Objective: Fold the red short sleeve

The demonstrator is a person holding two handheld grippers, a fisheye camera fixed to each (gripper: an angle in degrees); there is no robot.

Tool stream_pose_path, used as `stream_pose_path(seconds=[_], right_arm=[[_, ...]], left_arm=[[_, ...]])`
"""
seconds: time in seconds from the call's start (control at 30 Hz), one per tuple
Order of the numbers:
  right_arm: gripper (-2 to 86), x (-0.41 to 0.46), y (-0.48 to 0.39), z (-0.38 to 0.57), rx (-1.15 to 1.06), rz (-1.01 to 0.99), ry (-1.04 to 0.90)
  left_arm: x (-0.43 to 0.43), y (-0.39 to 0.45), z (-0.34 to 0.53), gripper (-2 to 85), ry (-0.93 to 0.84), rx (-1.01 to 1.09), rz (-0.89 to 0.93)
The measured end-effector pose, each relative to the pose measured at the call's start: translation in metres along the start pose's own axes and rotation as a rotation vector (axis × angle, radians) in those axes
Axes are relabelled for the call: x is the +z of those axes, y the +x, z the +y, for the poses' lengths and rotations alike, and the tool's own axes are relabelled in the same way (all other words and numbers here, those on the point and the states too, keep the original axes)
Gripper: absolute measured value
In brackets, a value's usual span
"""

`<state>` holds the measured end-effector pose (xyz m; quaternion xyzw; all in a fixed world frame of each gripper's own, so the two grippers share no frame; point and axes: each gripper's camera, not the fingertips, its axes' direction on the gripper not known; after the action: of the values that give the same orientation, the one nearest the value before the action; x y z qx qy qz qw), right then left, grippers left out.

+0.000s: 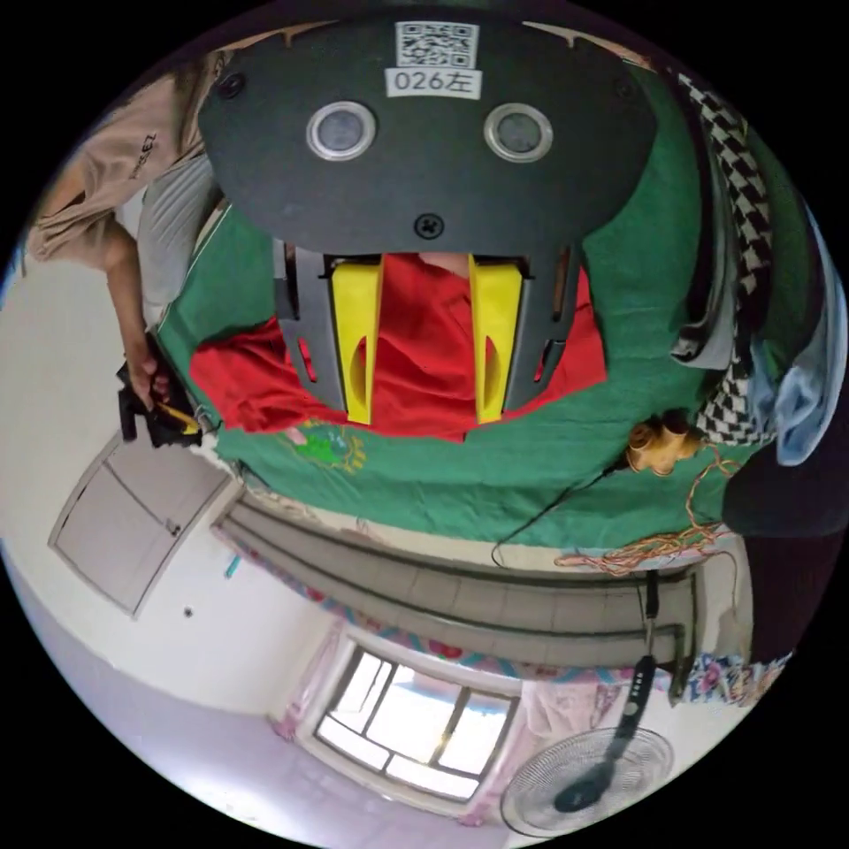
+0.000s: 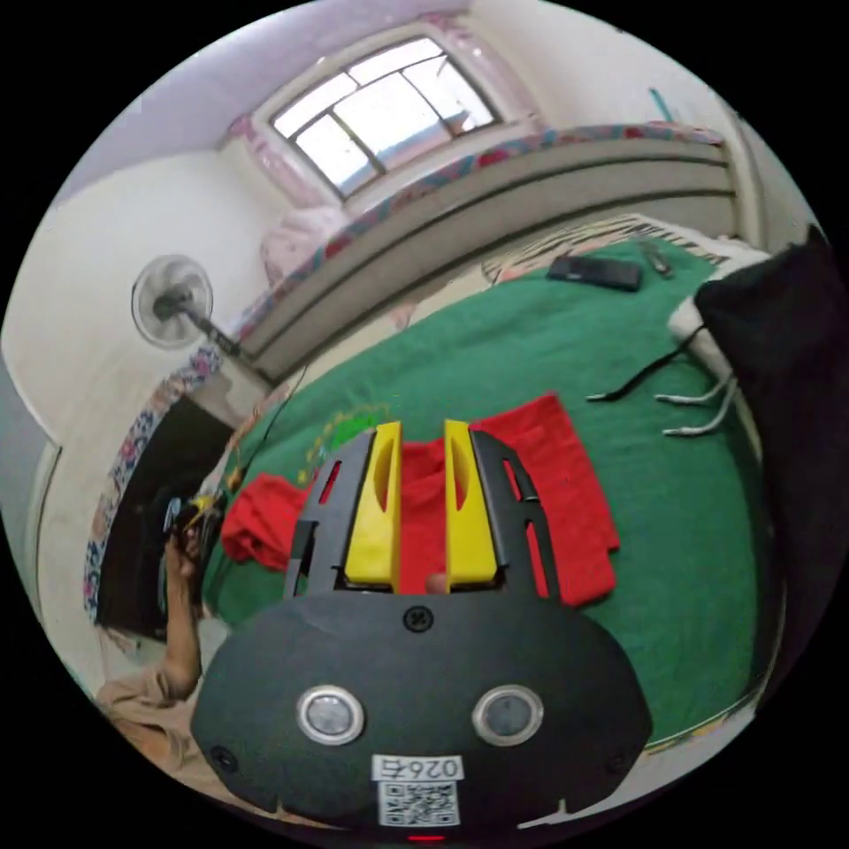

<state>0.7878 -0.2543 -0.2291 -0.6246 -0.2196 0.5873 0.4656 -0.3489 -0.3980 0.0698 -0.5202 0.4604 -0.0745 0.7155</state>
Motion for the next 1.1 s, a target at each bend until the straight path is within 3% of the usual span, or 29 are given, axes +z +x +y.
stream_pose_path(seconds=[0.1,0.2,0.3,0.43,0.57,0.7,0.77,0.9,0.97,1.03,1.1], right_arm=[[3.7,0.051,-0.007,-0.005,-0.120,0.054,-0.348],[1.2,0.073,-0.006,0.004,-0.214,0.256,-0.512],[-1.0,0.066,0.005,0.005,-0.206,0.244,-0.484],[-1.4,0.045,0.020,0.004,-0.157,0.191,-0.439],[-1.3,-0.019,0.033,0.011,-0.054,0.077,-0.167],[-1.3,-0.062,0.046,0.025,0.033,-0.052,0.044],[-1.3,-0.073,0.051,0.030,0.068,-0.097,0.088],[-1.2,-0.100,0.053,0.038,0.061,-0.243,0.131],[-1.2,-0.115,0.048,0.040,-0.020,-0.291,0.123],[-1.2,-0.126,0.041,0.042,-0.132,-0.306,0.047],[-1.2,-0.123,0.033,0.049,-0.222,-0.203,-0.175]], left_arm=[[0.044,0.025,-0.006,14.2,-0.191,0.098,-0.116],[0.080,0.042,0.000,4.9,-0.326,0.149,-0.201],[0.085,0.059,0.008,0.2,-0.342,0.208,-0.248],[0.038,0.071,0.014,-0.6,-0.172,0.222,-0.209],[-0.030,0.056,0.037,-0.7,0.082,0.182,-0.018],[-0.067,0.047,0.061,-0.7,0.196,0.216,0.206],[-0.082,0.052,0.070,-0.8,0.213,0.330,0.346],[-0.094,0.059,0.083,-0.7,0.195,0.456,0.495],[-0.100,0.066,0.091,-0.7,0.089,0.555,0.548],[-0.102,0.075,0.101,-0.7,-0.041,0.644,0.554],[-0.102,0.085,0.115,-0.7,-0.204,0.728,0.532]])
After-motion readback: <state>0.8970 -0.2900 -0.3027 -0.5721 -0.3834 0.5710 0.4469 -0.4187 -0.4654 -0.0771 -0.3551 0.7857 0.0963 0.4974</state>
